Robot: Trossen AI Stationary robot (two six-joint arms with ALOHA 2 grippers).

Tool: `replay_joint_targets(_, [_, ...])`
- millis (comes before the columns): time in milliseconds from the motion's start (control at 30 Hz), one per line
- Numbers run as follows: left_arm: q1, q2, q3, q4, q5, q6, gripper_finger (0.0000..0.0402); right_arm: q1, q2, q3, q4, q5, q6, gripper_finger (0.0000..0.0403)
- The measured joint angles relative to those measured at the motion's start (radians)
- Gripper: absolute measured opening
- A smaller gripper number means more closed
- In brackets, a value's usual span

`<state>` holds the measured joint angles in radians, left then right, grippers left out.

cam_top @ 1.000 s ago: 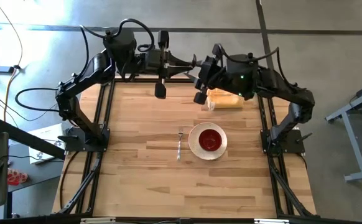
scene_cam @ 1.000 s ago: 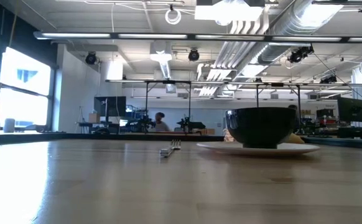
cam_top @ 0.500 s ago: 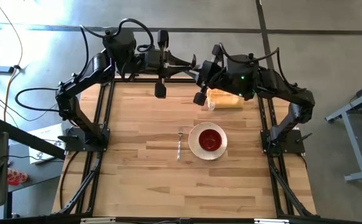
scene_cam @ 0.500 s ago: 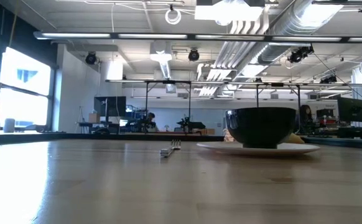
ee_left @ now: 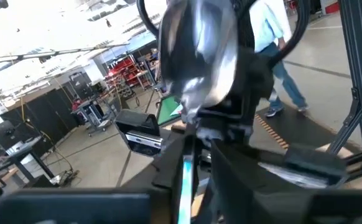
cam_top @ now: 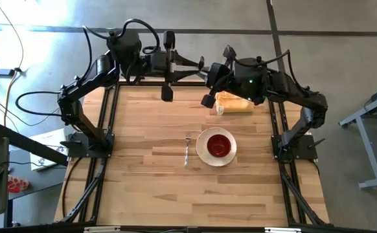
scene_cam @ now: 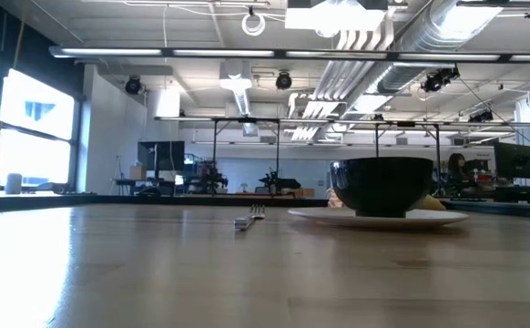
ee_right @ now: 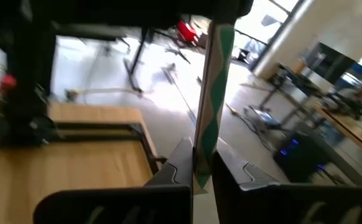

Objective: Set table place
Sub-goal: Put the spoon into the black bowl

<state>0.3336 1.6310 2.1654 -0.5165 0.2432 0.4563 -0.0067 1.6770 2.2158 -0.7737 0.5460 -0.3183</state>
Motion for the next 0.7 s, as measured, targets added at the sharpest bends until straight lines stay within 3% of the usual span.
replay_joint_targets(333, [0.000,0.000,0.000,-0.087,0.005,0.016,0.0189,-0.005,-0.019,0.142,-0.344,0.214,0.080,0.0003])
replay_joint_targets(467, [0.000,-0.016,0.001,-0.218,0.022,0.060,0.0212,-0.026,-0.095,0.083,-0.497,0.247,0.200,0.0002])
replay_joint_targets(600, [-0.001,-0.032,0.001,-0.360,-0.028,0.071,0.0209,-0.056,-0.109,0.072,-0.815,0.216,0.495,0.0002])
replay_joint_targets(700, [-0.001,-0.033,0.001,-0.429,-0.056,0.075,0.0198,-0.061,-0.135,-0.035,-0.756,0.060,0.496,0.0002])
